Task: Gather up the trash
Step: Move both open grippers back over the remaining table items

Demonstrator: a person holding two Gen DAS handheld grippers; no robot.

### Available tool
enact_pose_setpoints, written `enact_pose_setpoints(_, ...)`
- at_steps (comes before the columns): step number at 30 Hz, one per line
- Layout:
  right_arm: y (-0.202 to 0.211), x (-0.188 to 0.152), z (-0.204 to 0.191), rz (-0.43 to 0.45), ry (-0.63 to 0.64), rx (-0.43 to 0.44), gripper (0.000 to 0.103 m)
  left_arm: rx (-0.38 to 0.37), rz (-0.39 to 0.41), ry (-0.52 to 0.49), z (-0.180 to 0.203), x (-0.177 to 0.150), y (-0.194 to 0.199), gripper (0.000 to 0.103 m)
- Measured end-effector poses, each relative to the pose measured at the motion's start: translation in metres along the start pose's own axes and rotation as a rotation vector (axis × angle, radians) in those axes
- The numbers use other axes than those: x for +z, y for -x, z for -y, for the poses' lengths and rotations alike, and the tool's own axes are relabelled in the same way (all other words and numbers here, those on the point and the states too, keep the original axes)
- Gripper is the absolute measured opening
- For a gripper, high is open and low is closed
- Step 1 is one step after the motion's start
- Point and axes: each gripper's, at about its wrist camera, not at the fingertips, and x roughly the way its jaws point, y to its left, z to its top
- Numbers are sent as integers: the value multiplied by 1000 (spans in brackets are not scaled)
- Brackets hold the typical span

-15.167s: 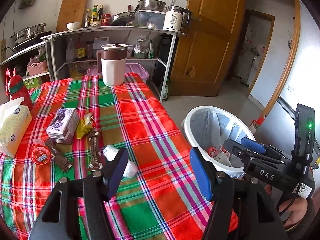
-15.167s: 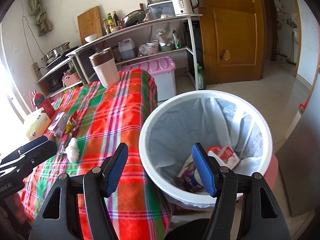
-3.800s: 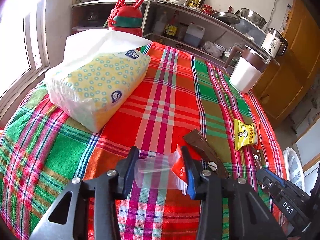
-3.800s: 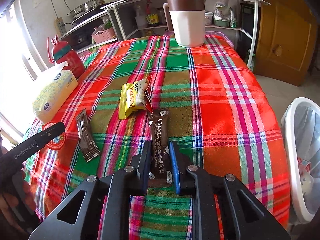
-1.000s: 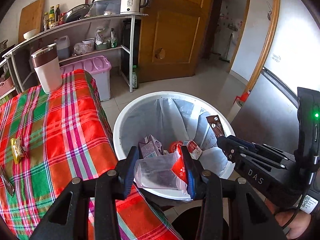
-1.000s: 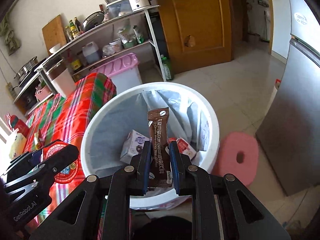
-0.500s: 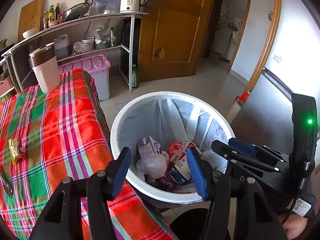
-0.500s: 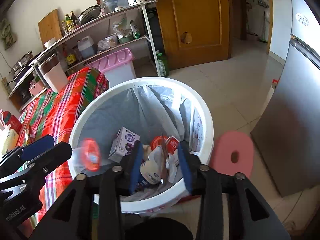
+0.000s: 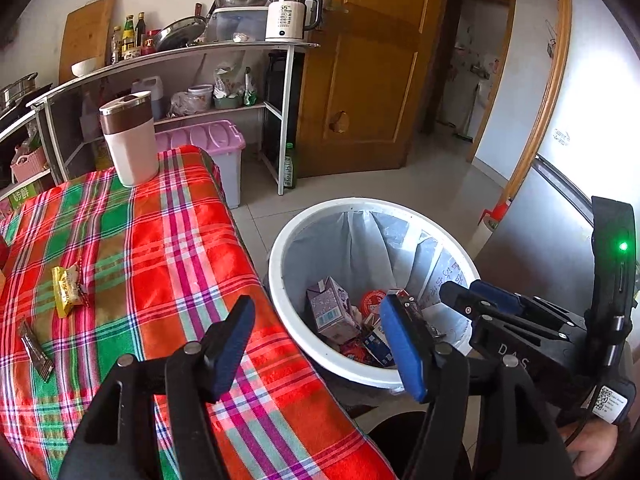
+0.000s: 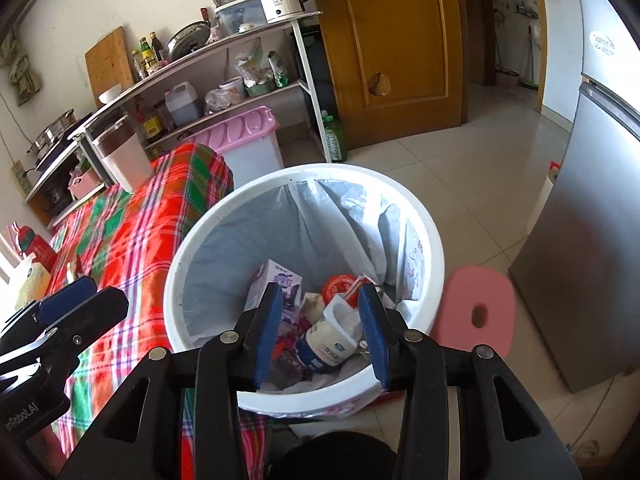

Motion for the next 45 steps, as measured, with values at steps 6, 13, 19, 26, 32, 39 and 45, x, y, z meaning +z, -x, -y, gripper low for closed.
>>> enact_pose_setpoints(6, 5, -3, -20, 12, 25, 37, 41, 35, 25, 29, -22, -5, 16, 68)
enact_pose_setpoints(13, 5, -7, -44, 16, 62, 85, 41, 79, 44, 68, -47, -13, 33, 68)
enact_pose_setpoints(19, 2, -11, -76, 14, 117, 143, 42, 154, 50, 118, -80, -23, 46, 69)
enact_pose_setpoints(26, -6, -14, -116, 1, 187, 201, 45, 228, 46, 201, -124, -36, 57, 69)
enact_pose_setpoints(32, -15, -17, -150, -17, 240, 240, 45, 290, 44, 262, -158, -51, 66, 69)
enact_pose_setpoints(39, -33, -16, -188, -50, 310, 285, 45, 345, 31, 339, -194, -61, 72, 70)
enact_pose_setpoints(45, -54, -9, -221, -96, 371, 334, 46, 379, -11, 404, -218, -73, 61, 71)
